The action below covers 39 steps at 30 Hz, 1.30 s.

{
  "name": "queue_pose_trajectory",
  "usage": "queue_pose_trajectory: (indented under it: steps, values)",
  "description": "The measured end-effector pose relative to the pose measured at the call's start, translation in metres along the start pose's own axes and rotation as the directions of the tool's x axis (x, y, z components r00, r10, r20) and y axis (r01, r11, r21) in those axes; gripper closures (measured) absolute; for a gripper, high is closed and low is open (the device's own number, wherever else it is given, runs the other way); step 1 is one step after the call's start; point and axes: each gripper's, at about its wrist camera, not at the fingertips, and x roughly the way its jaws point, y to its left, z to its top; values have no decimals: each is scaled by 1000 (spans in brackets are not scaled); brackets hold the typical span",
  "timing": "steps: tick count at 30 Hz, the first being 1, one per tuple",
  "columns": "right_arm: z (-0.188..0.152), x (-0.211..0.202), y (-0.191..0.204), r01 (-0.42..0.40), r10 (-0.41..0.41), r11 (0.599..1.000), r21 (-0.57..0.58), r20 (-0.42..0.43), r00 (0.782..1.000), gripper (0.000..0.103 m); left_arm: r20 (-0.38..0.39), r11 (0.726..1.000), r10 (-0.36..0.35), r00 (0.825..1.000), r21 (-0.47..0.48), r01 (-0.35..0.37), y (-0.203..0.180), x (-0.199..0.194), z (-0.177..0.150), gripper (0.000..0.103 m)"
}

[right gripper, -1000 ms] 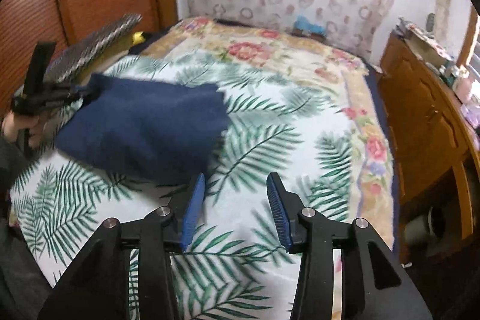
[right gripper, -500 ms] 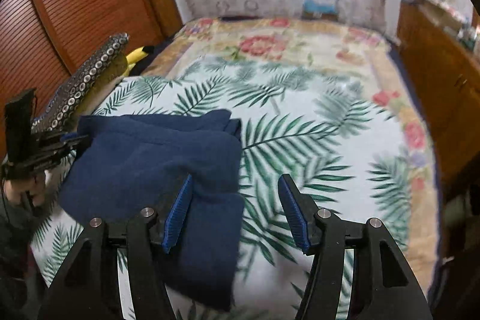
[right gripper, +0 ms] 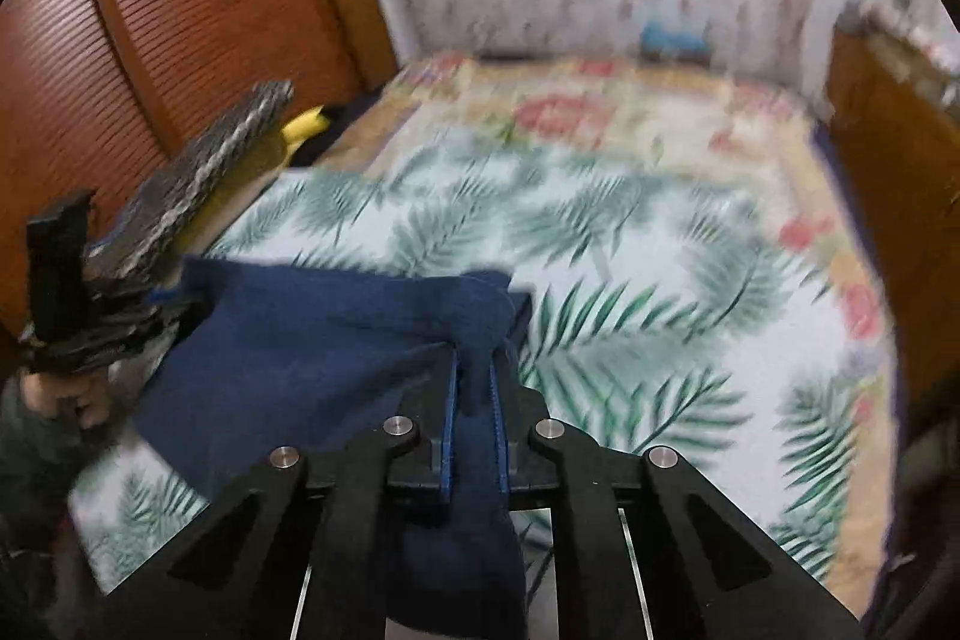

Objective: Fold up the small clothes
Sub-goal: 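Lift the folded shirt with both grippers and carry it toward the pillow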

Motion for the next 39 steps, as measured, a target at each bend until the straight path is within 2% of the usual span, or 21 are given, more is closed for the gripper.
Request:
queue_pose_trajectory:
  steps: [2, 6, 8, 10, 14, 19, 22, 23, 24, 25, 26, 27, 28, 31, 34, 37, 39]
  values:
    - [4, 4, 11, 28, -28, 999, -34, 5, 1000, 96, -2, 1000, -2, 1000, -4, 2, 1, 1, 0, 91]
    - [8, 23, 6, 62, -63, 998, -10, -36, 997, 93, -3, 1000, -4, 1000, -9, 4, 2, 2, -1, 91]
    - [7, 29, 0, 74, -73, 997, 13, -54, 996, 80, -4, 1000, -3, 1000, -10, 3, 2, 2, -1, 91]
    - [5, 34, -6, 65, -62, 997, 39, -69, 996, 58, -5, 1000, -4, 1000, -11, 4, 3, 3, -2, 91]
    - [2, 48, -8, 8, 0, 998, 67, -119, 993, 44, -6, 1000, -4, 1000, -10, 3, 3, 3, -2, 91]
    - [-7, 73, -5, 1, 14, 997, 74, -195, 981, 35, -5, 1000, -4, 1000, -9, 4, 2, 3, -2, 91]
    - [-8, 73, -2, -5, 18, 998, 70, -187, 982, 35, 4, 1000, -9, 1000, 6, 9, 0, 2, -2, 92]
    - [-8, 72, 0, -12, 25, 998, 68, -183, 983, 39, 17, 1000, -13, 1000, 10, 13, -1, 0, -3, 93]
    - [-9, 72, 2, -43, 54, 997, 67, -179, 982, 54, 29, 1000, -20, 999, 12, 20, -2, -4, -3, 93]
    - [-10, 70, 5, -55, 65, 997, 61, -181, 981, 63, 40, 999, -32, 999, 12, 31, -3, -8, -3, 93]
    - [-11, 68, 9, -62, 69, 997, 42, -178, 982, 69, 58, 999, -48, 997, 6, 48, -4, -14, -2, 94]
    - [-10, 66, 14, -65, 67, 998, 19, -170, 983, 80, 77, 998, -65, 995, 3, 65, -5, -21, -1, 94]
    - [-9, 62, 17, -59, 59, 998, 1, -157, 986, 84, 99, 997, -83, 992, -1, 83, -5, -30, -1, 94]
    - [-2, 39, 29, -42, 38, 998, -48, -78, 996, 86, 154, 995, -103, 983, 2, 104, -7, -56, 1, 94]
    - [18, 8, 48, -32, 35, 994, -105, 25, 999, 86, 232, 996, -85, 969, -5, 89, -3, -90, 3, 94]
    - [57, -13, 75, -43, 63, 980, -193, 97, 993, 87, 313, 997, -36, 949, -55, 56, 17, -125, 0, 94]
    - [82, -15, 95, -51, 83, 967, -249, 122, 989, 87, 358, 995, 32, 933, -97, 3, 35, -147, -5, 94]
